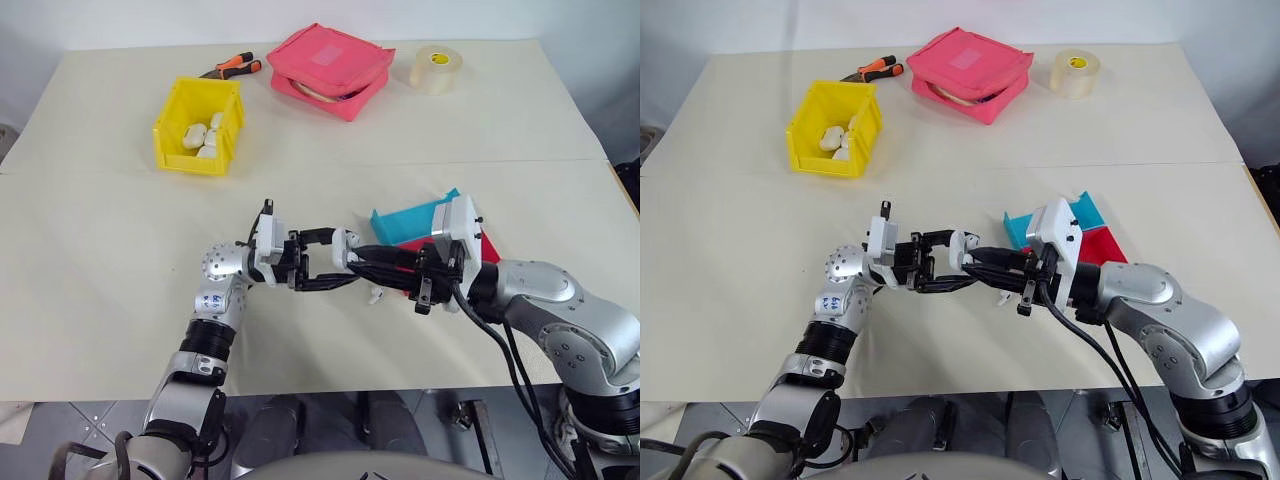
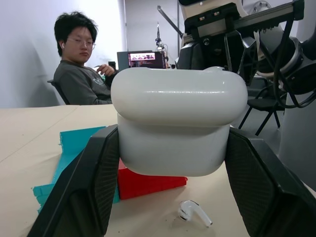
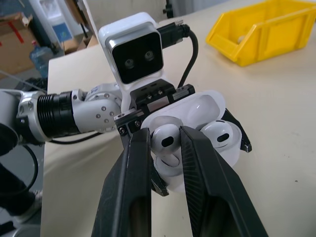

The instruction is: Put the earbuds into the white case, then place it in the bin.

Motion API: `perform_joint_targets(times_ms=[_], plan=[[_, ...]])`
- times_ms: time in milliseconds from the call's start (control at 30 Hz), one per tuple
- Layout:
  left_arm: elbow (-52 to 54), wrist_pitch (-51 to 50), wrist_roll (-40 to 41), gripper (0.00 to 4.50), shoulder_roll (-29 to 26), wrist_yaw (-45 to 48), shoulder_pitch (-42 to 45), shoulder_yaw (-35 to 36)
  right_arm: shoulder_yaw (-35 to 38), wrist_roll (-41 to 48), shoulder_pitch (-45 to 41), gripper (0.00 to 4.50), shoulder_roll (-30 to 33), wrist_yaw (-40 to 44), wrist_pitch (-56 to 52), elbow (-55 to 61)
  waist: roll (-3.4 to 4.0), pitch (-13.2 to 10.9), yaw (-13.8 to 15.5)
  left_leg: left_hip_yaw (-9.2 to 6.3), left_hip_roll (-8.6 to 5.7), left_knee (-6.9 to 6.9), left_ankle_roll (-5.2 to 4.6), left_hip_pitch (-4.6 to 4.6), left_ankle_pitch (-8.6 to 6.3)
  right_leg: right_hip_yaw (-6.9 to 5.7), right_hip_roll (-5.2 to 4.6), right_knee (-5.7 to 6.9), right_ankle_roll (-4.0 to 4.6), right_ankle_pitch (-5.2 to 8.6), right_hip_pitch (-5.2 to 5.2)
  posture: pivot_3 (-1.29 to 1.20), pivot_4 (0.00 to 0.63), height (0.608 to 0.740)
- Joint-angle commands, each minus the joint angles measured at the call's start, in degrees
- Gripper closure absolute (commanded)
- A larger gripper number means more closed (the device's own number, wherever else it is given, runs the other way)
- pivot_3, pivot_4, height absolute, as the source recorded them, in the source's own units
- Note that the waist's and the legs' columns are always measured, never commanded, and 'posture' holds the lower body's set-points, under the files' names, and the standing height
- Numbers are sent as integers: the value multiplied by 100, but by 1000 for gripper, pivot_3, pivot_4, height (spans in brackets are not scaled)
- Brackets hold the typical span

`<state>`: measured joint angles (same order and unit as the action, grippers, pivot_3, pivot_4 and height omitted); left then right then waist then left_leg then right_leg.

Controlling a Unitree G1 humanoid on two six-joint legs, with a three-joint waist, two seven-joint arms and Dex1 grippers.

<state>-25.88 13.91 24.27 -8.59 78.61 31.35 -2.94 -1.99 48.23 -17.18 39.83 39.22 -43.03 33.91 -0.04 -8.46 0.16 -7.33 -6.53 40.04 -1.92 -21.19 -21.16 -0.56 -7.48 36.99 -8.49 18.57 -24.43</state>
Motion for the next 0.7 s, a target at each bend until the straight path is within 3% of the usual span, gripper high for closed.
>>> perform_joint_targets(times_ms=[33, 700], plan=[[234, 194, 227, 1701, 129, 34, 204, 96, -112, -251, 14, 4024, 166, -142, -400, -298, 0, 0, 0, 0, 1, 0, 0, 0, 0, 0, -1, 0, 0, 0, 0, 0, 150, 740], [494, 192, 275, 1701, 99, 54, 94, 35, -391, -670, -336, 4024, 254, -217, -722, -771, 0, 0, -2, 0, 1, 1, 0, 0, 0, 0, -2, 1, 0, 0, 0, 0, 150, 740]])
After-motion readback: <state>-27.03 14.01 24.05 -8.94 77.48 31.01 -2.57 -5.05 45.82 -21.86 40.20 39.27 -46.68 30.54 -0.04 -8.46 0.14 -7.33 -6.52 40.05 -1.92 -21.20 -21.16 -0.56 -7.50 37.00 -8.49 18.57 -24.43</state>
